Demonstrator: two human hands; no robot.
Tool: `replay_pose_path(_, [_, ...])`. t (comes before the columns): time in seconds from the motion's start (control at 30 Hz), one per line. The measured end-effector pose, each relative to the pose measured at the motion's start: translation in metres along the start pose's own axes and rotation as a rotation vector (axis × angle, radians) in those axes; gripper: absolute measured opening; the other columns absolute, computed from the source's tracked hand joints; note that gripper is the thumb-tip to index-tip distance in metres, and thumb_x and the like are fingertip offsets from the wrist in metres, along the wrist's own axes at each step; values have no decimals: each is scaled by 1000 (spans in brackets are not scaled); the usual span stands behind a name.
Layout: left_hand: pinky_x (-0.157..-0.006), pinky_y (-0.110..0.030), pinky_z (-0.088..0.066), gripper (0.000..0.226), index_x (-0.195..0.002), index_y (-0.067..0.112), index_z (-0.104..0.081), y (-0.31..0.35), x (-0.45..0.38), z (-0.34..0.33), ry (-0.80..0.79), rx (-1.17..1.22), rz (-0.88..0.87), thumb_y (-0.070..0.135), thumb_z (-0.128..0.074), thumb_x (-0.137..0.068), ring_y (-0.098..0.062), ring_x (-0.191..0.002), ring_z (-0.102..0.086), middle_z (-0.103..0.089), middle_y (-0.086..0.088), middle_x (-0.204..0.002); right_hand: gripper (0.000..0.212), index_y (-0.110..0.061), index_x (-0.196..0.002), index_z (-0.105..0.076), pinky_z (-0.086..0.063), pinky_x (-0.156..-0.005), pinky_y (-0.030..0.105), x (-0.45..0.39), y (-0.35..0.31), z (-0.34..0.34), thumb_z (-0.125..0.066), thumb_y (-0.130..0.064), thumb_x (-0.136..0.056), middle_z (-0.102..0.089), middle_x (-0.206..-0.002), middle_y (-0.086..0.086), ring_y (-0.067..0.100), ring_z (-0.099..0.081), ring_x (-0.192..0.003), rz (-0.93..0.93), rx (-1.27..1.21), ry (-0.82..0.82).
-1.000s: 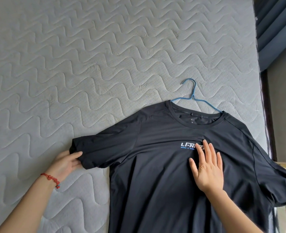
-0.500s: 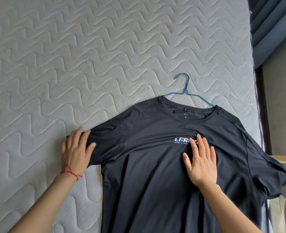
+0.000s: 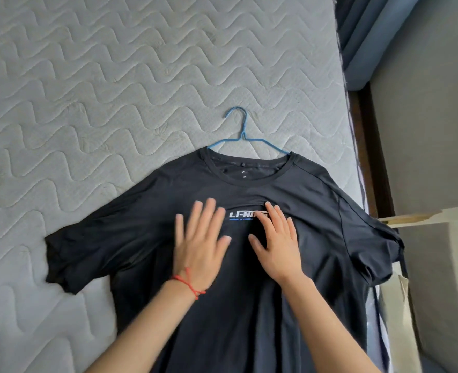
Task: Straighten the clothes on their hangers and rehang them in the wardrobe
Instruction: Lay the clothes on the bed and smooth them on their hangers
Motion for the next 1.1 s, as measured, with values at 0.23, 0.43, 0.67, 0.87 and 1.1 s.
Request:
replay_pose_path(0.23, [-106,-51,-21,58,-136,20,-39,83,-17,-57,-184,-121,-161,46,-36,-84,-21,-136,-26,-43,-4,-146,45,-3,-117,-58,-28,-101,44,40,74,76,-49,-28,-81,-54,-126,22,39,-46,-119,-520,-56,729])
replay_pose_path(0.43, [-109,-52,-20,62,-142,19,-29,83,-16,-63,-170,-175,-154,47,-31,-86,-23,-139,-22,-34,-6,-150,47,-8,-137,-40,-33,-99,29,56,153,95,-44,-29,-96,-45,-142,10,26,-43,-129,-1127,-924,503])
replay_pose_path(0.67, [-109,-53,-21,61,-142,18,-30,84,-16,-60,-181,-179,-149,44,-29,-87,-23,-139,-24,-33,-6,-151,7,-13,-90,-65,-51,-67,16,50,160,111,-58,-13,-89,-66,-90,1,10,-61,-82,-906,-1227,458])
replay_pose_path(0.87, [-110,-52,-19,61,-142,18,-29,85,-16,-59,-153,-177,-153,44,-30,-87,-22,-139,-23,-33,-6,-151,21,-15,-64,-56,-40,-52,18,58,173,151,-71,-17,-78,-54,-54,-9,3,-49,-56,-683,-722,411])
replay_pose_path(1.1, [-109,-51,-20,60,-142,19,-30,85,-16,-60,-139,-177,-151,44,-30,-87,-22,-139,-22,-34,-6,-150,39,-8,-116,-60,-37,-90,44,49,179,164,-56,-34,-87,-58,-119,22,41,-47,-111,-820,196,350])
Point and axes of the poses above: each hand's wrist, its own x-axis away from the middle knuckle, its own z-axis out of the back of the hand, y = z × x, the point moved 2 cm from there along -x, towards the middle knuckle
